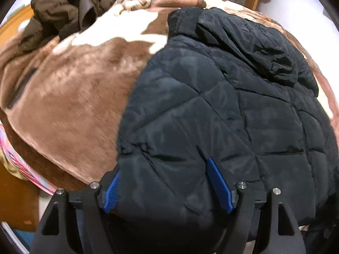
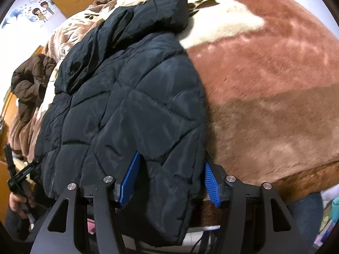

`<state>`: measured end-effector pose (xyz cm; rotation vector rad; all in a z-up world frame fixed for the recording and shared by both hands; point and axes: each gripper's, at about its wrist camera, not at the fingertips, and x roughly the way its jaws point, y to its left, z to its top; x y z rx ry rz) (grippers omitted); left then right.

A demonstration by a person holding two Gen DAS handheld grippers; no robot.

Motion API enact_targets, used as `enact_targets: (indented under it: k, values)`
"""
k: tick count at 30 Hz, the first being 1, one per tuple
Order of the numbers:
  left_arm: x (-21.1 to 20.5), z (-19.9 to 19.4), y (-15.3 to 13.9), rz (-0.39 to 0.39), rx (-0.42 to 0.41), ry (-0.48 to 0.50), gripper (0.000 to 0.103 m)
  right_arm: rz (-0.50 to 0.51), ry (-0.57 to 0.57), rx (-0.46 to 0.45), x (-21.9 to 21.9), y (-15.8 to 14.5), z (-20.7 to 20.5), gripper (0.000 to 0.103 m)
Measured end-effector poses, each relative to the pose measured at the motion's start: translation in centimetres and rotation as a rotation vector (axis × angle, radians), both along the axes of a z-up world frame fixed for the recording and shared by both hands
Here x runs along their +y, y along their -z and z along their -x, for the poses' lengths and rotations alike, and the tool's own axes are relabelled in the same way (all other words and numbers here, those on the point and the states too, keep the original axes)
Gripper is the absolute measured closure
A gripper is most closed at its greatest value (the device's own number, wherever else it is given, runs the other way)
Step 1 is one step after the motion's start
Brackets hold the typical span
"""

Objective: Fold large clothes

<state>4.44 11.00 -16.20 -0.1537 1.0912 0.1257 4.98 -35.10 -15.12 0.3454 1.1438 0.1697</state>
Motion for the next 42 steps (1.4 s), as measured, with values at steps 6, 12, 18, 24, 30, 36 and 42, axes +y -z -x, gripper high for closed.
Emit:
enact_targets:
  k: [6,12,18,24,30,36,42]
  values:
    - [-1.4,-0.3,0.1,-0.055,0.021,0.032,0.039,0.018,-0.024,0.007,0.9,0.0,0.1,0.062]
    - [-3.5,0.5,-1.6,-0.158,-0.020,0.108,0.080,0.036,-0.043,-0.034,1.5,-1.8,0.5,0.085]
    - [-3.7,1.8,-5.1,-0.117,-0.100,0.138,0.087,0.002,-0.070,-0.097,1.8,-4.7,1.2,0.089]
    - [-4.3,3.1,-8.7,-0.071,-0.181,0.180,0.088,-0.038,-0.105,-0.160,1.9,-8.1,2.1,0.089]
    - [-1.7,3.8,-12.6,0.037,-0.268,0.150,0.088,-0.083,-0.114,-0.229,1.2,-11.5,3.5,0.089]
    - [0.7,4.0,-14.0,0.154,-0.299,0.104,0.088,-0.135,-0.083,-0.258,-0.1,-12.7,3.9,0.089]
    - [0.6,0.8,-15.6,0.171,-0.331,0.102,0.088,-0.184,-0.047,-0.301,-0.8,-14.3,0.6,0.090]
